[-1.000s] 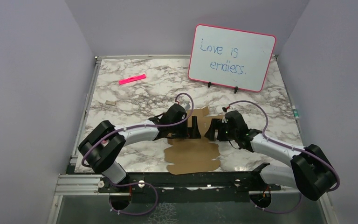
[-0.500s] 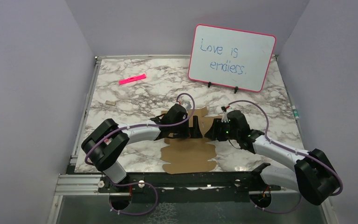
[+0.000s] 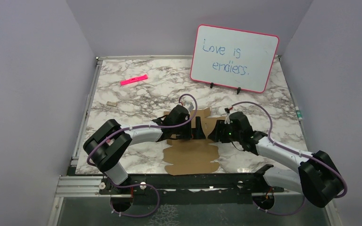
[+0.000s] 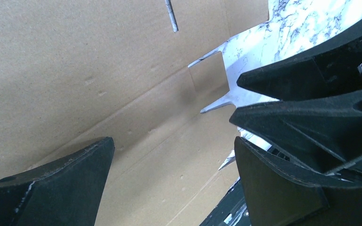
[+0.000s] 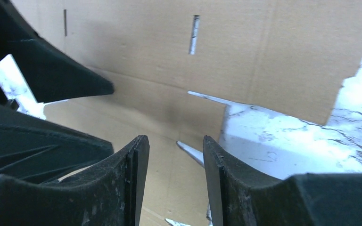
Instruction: Fold the paper box
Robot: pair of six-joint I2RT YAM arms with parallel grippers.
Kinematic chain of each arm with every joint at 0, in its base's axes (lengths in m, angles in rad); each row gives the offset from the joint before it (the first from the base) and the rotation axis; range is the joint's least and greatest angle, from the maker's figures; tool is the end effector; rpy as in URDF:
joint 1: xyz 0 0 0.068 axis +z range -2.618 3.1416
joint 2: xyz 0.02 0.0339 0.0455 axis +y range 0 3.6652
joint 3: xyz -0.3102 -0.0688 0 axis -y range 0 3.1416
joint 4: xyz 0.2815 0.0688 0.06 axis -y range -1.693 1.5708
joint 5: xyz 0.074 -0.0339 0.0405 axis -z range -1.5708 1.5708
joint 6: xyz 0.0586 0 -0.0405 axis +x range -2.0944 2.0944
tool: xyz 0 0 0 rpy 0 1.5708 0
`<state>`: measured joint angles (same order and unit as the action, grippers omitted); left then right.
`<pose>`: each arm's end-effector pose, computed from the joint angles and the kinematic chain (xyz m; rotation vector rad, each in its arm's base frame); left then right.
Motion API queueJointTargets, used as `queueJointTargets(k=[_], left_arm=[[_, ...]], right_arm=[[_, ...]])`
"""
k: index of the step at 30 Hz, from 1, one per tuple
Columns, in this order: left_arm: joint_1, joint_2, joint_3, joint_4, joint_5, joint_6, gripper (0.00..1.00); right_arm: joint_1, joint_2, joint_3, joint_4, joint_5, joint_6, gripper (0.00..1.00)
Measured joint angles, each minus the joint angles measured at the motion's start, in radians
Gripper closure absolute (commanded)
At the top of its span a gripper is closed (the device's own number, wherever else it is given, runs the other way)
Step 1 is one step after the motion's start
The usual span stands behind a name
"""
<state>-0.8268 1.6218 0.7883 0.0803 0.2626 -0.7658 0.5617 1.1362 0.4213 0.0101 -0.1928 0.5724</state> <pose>0.2358 -0.2787 0.1659 0.2242 2.5514 -1.0279 0.1984 0.1381 0.1704 -0.0941 2.3925 0.7890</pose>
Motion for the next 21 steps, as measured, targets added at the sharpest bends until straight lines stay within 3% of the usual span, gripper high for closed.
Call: queueJointTargets(k=[13, 21], left_arm=[[0.000, 0.000, -0.011, 0.024, 0.000, -0.006, 0.01], [0.000, 0.009, -0.016, 0.051, 0.009, -0.019, 0.01]], right_arm=[[-0.001, 0.071, -0.024, 0.024, 0.072, 0.037, 0.48], [-0.008, 0.080, -0.036, 0.067, 0.034, 0.044, 0.55]])
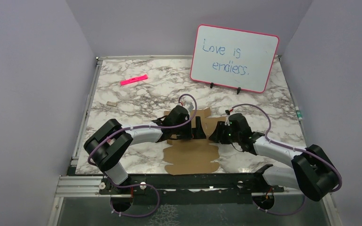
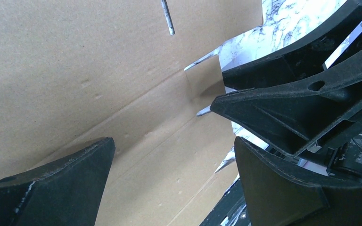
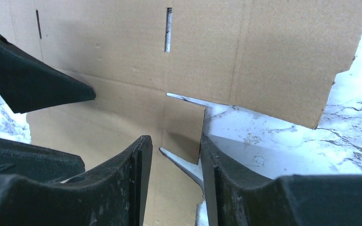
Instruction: Fold the paper box
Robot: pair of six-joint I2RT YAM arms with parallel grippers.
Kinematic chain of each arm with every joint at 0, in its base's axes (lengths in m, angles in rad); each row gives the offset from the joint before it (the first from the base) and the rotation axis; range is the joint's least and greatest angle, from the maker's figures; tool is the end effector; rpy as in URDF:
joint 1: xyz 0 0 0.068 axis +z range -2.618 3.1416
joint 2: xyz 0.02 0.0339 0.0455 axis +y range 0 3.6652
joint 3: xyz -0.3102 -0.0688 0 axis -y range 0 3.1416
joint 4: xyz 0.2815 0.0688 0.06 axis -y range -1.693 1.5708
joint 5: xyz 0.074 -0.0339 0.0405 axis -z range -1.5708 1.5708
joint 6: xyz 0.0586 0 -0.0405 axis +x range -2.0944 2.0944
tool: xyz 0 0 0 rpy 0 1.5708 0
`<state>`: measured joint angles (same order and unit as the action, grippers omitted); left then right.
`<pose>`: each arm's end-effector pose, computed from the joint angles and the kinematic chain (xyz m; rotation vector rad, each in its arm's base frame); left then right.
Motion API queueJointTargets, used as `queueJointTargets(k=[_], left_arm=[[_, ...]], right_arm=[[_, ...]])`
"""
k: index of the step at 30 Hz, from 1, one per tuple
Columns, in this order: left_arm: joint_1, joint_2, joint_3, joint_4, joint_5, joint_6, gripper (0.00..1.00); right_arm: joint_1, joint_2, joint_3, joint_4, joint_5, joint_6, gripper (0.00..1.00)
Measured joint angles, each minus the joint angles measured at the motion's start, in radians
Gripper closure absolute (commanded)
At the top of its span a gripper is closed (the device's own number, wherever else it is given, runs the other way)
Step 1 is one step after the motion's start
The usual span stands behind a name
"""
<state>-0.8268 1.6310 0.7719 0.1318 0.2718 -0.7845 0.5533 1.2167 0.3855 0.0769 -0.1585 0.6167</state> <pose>0.2359 -0.2795 0.1624 0.2094 2.5343 -1.0618 0.2015 0.1353 0.1466 -0.0064 2.4425 0.7447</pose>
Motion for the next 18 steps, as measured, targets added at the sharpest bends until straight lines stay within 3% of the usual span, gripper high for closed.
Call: queueJointTargets(k=[18], left_arm=[[0.001, 0.013, -0.019, 0.071, 0.023, -0.026, 0.01]], right_arm=[[0.003, -0.006, -0.009, 0.089, -0.156, 0.037, 0.59]])
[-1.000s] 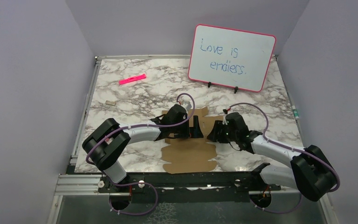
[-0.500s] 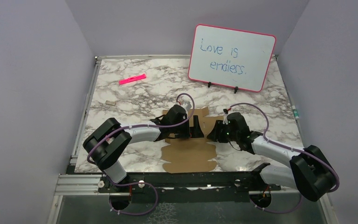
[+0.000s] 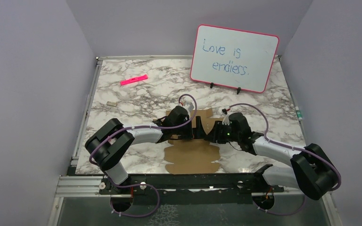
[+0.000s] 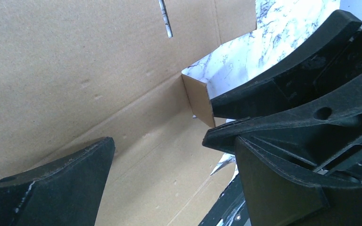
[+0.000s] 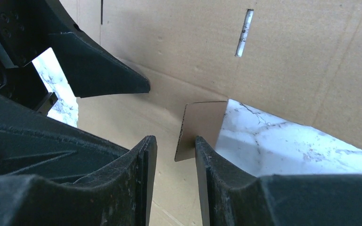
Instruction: Fold the paper box
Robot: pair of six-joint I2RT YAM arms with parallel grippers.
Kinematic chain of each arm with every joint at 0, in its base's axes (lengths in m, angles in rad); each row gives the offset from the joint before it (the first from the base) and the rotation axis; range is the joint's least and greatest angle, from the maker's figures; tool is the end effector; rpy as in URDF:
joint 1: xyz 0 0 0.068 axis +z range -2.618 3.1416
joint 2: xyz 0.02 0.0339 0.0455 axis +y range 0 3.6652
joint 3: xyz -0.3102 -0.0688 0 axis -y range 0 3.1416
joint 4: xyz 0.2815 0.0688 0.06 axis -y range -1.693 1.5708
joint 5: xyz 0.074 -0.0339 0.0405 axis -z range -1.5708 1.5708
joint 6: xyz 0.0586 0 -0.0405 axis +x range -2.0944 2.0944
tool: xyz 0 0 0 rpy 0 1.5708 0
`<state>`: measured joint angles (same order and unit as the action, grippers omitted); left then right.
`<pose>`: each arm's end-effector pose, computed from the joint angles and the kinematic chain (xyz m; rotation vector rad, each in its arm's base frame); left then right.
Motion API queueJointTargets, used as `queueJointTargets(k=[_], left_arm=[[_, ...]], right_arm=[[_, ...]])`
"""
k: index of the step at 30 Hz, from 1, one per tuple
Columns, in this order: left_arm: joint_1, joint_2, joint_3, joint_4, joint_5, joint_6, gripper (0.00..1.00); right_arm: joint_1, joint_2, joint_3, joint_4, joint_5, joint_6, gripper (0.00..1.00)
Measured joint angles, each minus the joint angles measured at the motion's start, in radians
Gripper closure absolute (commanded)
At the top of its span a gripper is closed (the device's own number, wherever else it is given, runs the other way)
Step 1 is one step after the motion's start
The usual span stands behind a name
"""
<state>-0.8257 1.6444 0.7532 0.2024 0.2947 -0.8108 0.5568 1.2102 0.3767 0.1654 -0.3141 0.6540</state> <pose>0.2362 -0.2812 0.1589 0.1947 2.5104 -1.1202 0.1993 0.1454 0.1553 -0.0671 2.3962 0.9705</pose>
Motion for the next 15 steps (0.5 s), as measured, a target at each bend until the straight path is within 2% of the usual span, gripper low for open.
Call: queueJointTargets(k=[8, 15], left_arm=[[0.000, 0.000, -0.002, 0.005, 0.000, -0.005, 0.01], [0.000, 0.000, 0.024, -0.040, 0.000, 0.005, 0.01]], right_arm=[[0.000, 0.090, 0.000, 0.085, -0.031, 0.013, 0.57], [0.000, 0.041, 0.005, 0.031, -0.003, -0.016, 0.55]])
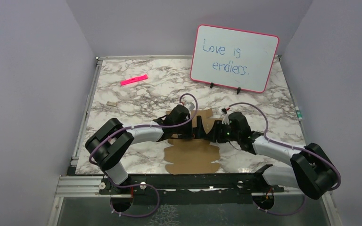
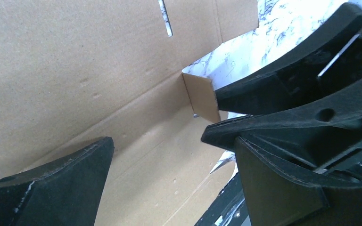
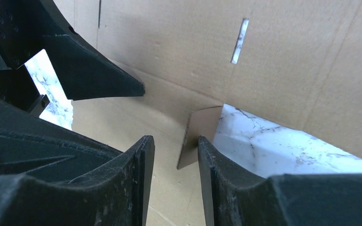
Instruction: Fold the paper box
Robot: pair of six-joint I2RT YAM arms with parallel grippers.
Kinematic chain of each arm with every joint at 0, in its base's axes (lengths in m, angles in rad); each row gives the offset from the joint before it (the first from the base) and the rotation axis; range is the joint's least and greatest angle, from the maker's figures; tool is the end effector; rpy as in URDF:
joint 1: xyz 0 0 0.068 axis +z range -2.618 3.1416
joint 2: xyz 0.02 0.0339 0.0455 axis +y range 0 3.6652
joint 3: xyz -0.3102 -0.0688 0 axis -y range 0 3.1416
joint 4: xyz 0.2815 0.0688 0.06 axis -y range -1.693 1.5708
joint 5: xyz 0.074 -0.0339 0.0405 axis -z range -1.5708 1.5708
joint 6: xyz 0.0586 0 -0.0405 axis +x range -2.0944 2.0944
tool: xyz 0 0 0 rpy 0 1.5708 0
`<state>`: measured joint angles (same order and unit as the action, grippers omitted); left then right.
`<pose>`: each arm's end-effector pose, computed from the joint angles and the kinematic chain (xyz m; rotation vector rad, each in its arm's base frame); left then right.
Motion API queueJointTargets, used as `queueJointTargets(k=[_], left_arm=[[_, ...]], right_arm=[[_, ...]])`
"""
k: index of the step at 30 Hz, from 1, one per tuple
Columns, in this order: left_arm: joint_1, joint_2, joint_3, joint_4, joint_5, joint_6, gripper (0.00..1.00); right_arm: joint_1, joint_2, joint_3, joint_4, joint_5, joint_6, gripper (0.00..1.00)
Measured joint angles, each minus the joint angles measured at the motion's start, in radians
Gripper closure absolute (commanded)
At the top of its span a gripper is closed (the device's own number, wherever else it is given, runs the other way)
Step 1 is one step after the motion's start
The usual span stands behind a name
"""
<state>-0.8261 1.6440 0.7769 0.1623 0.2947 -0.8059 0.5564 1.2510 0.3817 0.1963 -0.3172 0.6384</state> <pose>0.2380 -0.2833 0.1628 0.1989 2.5253 -1.1079 0.2038 0.1483 0.1508 -0.0861 2.3978 0.9645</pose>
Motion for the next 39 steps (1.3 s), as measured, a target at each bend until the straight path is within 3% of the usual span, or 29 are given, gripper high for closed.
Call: queueJointTargets(k=[6, 11, 20, 27, 30, 39], left_arm=[[0.029, -0.059, 0.060, -0.140, -0.031, 0.049, 0.01], [0.114, -0.151, 0.076, -0.244, -0.061, 0.105, 0.01], [0.474, -0.305, 0.062, -0.431, -0.078, 0.231, 0.01], [0.631, -0.268, 0.057, -0.516, -0.059, 0.336, 0.02], [0.652, -0.220, 0.057, -0.531, -0.038, 0.365, 0.08], [0.657, -0.096, 0.058, -0.555, 0.048, 0.423, 0.44]], right_arm=[[0.000, -0.063, 0.063, -0.095, 0.026, -0.063, 0.52], [0.001, -0.072, 0.121, -0.146, 0.047, -0.109, 0.49], [0.001, 0.020, 0.226, -0.145, 0.024, -0.154, 0.45], [0.007, 0.156, 0.261, -0.082, -0.042, -0.153, 0.40], [0.012, 0.205, 0.272, -0.038, -0.069, -0.148, 0.39], [0.020, 0.359, 0.289, 0.089, -0.129, -0.130, 0.39]])
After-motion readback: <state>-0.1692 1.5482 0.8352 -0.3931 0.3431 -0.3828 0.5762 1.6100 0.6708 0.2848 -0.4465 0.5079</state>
